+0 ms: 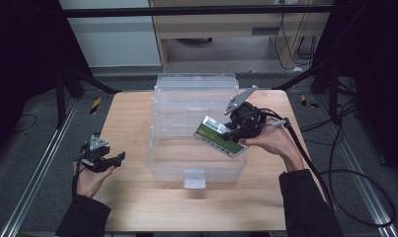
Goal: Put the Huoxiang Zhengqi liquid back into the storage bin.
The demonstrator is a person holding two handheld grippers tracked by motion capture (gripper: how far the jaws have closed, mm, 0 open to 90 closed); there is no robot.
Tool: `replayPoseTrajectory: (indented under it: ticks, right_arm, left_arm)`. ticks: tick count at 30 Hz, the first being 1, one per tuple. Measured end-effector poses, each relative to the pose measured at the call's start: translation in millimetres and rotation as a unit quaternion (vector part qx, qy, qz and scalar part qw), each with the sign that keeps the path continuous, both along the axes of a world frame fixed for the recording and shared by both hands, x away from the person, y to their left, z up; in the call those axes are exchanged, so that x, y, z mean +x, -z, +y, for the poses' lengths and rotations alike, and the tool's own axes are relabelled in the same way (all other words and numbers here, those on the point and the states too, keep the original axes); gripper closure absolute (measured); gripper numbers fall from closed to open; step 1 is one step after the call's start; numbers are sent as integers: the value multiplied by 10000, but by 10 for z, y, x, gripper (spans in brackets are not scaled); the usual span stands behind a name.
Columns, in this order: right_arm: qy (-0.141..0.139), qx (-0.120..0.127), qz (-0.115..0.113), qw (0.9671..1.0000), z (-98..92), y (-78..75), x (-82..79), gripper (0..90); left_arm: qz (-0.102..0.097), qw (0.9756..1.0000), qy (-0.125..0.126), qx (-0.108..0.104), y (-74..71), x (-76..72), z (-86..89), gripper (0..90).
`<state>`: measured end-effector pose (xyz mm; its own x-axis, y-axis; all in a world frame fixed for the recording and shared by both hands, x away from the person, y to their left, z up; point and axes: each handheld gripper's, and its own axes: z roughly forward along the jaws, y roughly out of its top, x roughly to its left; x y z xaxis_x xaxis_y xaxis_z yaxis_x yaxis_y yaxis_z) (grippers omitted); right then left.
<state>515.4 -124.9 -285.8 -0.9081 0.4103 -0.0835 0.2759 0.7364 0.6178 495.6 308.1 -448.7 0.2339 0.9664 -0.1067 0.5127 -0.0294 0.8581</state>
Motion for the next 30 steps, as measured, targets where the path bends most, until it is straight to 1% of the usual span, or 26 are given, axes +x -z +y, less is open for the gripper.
replayPoseTrajectory:
  ticks: [3,6,13,16,20,22,26,30]
  right_arm:
    - [-186,-125,19,9997,27,29,19,641]
    - [-300,-294,50,9991,55,50,31,641]
    - [-593,-481,164,9970,106,126,47,640]
    - [-782,-590,184,9950,134,161,52,640]
    - [-877,-774,269,9928,169,221,77,640]
    - [-974,-886,281,9909,193,261,96,640]
    - [-1079,-993,379,9885,225,311,115,641]
    - [-1178,-1094,381,9863,236,350,139,641]
  left_arm:
    - [2,10000,-1,0,0,0,3,343]
    - [22,10000,0,13,2,1,5,343]
    - [28,10000,-1,15,6,3,3,343]
    - [46,10000,8,37,11,3,1,344]
    - [39,10000,19,37,13,4,-12,343]
    - [30,10000,15,22,13,4,-12,343]
    - [31,10000,16,28,9,2,-3,343]
    - [48,10000,26,40,16,5,-9,343]
